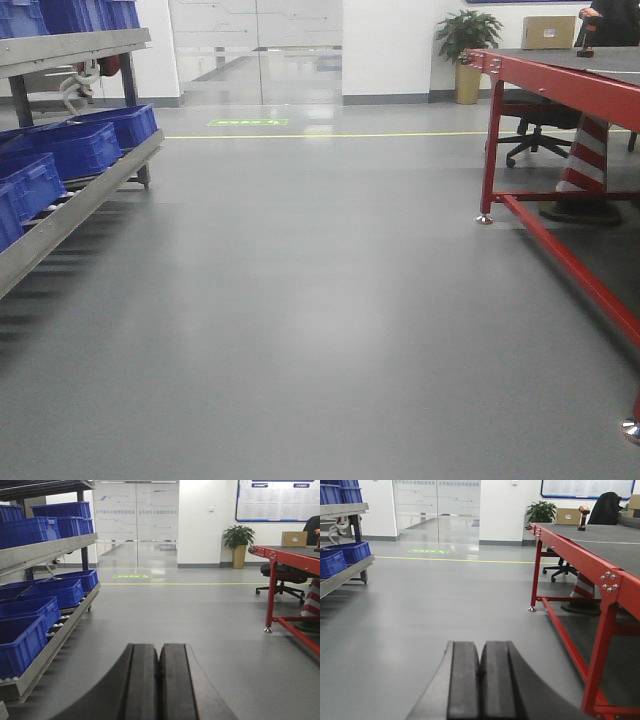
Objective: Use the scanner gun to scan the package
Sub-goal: 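Drive the base forward along the aisle toward the red table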
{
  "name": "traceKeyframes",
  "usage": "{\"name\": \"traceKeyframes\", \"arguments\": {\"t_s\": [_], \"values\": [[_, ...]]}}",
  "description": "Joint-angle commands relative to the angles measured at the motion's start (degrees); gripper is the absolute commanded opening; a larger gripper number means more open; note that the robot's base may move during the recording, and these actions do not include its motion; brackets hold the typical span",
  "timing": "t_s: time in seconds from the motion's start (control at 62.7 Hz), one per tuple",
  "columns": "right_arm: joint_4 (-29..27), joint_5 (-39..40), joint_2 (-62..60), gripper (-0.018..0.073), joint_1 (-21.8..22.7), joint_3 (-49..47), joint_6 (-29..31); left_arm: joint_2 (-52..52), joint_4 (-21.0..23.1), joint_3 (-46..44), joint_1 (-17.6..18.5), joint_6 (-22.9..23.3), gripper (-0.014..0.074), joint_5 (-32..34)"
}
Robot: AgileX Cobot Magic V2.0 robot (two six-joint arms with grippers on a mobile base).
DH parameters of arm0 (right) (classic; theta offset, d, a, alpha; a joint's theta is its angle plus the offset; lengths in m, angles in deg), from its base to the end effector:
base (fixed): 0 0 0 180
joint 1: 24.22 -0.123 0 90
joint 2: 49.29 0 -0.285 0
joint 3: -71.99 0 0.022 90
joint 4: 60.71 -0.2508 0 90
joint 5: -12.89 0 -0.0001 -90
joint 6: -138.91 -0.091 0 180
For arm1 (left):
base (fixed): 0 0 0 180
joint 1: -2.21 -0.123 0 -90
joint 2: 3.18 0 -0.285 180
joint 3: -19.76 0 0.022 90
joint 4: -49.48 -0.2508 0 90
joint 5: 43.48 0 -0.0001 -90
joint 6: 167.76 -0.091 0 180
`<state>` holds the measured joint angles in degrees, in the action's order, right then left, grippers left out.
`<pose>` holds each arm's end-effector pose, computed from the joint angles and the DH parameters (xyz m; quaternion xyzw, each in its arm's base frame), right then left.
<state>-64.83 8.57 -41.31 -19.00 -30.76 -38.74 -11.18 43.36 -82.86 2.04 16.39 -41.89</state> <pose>0.0567 -0.0047 0.2060 0.0409 0.7031 -0.0195 0.7097 0.0565 -0.0001 0.2145 0.0116 0.6677 0.0129 0.7442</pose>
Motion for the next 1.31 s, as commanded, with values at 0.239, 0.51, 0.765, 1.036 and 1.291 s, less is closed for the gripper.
{"name": "traceKeyframes", "arguments": {"t_s": [0.239,0.51,0.765,1.036,1.291], "values": [[0.00,1.59,-0.19,-0.0162,0.03,-0.03,0.20,0.21,0.25,-0.16,-0.14,-0.13,-0.0111,0.78],[0.00,1.59,-0.19,-0.0162,0.03,-0.03,0.20,0.21,0.25,-0.16,-0.14,-0.13,-0.0111,0.78],[0.00,1.59,-0.19,-0.0162,0.03,-0.03,0.20,0.21,0.25,-0.16,-0.14,-0.13,-0.0111,0.78],[0.00,1.59,-0.19,-0.0162,0.03,-0.03,0.20,0.21,0.25,-0.16,-0.14,-0.13,-0.0111,0.78],[0.00,1.59,-0.19,-0.0162,0.03,-0.03,0.20,0.21,0.25,-0.16,-0.14,-0.13,-0.0111,0.78]]}}
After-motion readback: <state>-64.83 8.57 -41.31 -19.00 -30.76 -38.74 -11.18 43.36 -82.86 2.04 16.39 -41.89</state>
